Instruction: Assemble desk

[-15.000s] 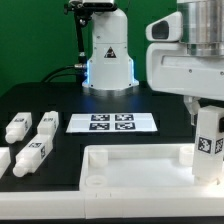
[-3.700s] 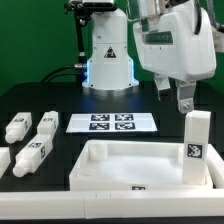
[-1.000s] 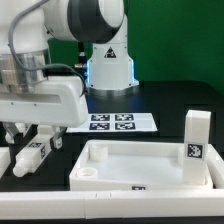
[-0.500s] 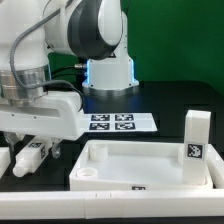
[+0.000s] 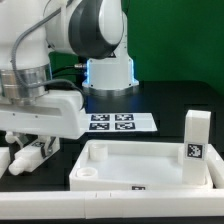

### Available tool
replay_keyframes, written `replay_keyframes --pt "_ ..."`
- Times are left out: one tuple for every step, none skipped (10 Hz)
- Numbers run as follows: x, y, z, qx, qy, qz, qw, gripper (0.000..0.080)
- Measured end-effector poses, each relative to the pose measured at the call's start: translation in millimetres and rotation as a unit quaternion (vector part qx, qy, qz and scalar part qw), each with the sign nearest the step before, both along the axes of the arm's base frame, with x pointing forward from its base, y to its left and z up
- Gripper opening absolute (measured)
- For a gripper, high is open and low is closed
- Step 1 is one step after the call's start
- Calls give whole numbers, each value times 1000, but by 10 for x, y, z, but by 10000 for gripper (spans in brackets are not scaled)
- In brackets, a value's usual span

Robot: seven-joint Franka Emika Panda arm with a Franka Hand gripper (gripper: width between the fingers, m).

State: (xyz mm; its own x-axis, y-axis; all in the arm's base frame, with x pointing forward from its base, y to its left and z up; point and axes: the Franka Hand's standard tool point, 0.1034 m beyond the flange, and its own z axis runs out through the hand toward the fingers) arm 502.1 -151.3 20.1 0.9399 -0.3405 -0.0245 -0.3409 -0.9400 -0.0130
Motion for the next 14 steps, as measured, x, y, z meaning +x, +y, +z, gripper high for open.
replay_keyframes --pt "-14 112 133 1 -4 31 1000 282" --pt "-22 223 282 3 -10 59 998 282" --pt "-57 446 437 3 -19 80 997 282" --pt "-122 713 553 -5 -36 119 992 282" --pt "-182 837 555 -15 -46 157 986 282" --pt "-190 789 536 -16 -42 199 979 282" --pt "-187 772 539 -18 -42 221 974 282" --pt "-190 780 536 -18 -42 232 972 282" --pt "-198 825 531 -21 -43 248 968 284" --pt "-244 1024 518 -18 -42 265 963 284" --pt "-263 1224 542 -10 -40 283 958 284" --pt "-306 1398 513 -14 -48 299 953 284" --pt "-406 1573 445 -16 -50 320 946 284" --pt "-424 1596 408 -24 -48 352 934 284"
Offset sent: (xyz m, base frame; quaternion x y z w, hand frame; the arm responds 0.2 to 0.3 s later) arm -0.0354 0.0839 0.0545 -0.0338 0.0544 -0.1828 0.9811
